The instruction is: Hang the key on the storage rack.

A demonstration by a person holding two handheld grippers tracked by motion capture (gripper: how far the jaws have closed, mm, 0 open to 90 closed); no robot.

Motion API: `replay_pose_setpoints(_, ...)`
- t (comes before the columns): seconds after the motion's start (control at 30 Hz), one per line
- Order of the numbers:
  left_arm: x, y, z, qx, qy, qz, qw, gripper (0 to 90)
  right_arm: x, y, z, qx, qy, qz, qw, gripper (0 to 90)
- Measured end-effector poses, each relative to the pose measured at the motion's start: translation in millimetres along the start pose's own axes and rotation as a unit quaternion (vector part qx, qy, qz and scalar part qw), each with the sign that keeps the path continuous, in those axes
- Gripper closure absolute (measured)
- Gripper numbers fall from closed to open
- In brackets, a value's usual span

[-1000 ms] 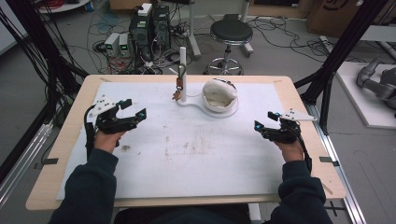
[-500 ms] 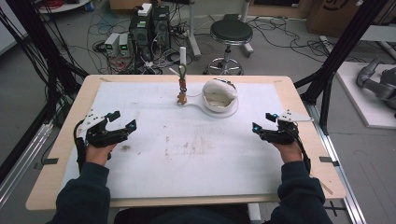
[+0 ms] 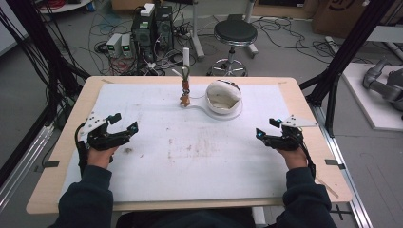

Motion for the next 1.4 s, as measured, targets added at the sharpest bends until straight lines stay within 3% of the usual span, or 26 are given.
replay_pose_setpoints(0.4, 1.3, -4.5, 1.1, 0.003, -0.003, -0.012, 0.9999, 18.5, -4.2, 1.4, -4.3, 0.001, 0.007, -0.003, 1.0000, 22.2)
replay_pose_setpoints(0.83, 6.9, -18.4, 2.3, 0.018, 0.001, -0.029, 0.9994, 18.5, -13.3, -3.1, -9.6, 0.009, 0.007, -0.013, 0.9999, 22.1)
replay_pose_setpoints(1.4, 9.2, -16.8, -0.3, 0.014, 0.007, -0.031, 0.9994, 18.7, -12.7, -6.9, -10.8, 0.013, 0.000, -0.015, 0.9998, 22.2)
Point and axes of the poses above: each handheld gripper's, and its own axes: x roughly forward along the jaws, z roughly out of its top, y roughly to its left, the point moved 9 cm from there along x, roughly forward along the jaws, and after that the axes turned 6 degrees about x, right-handed, at the moved point
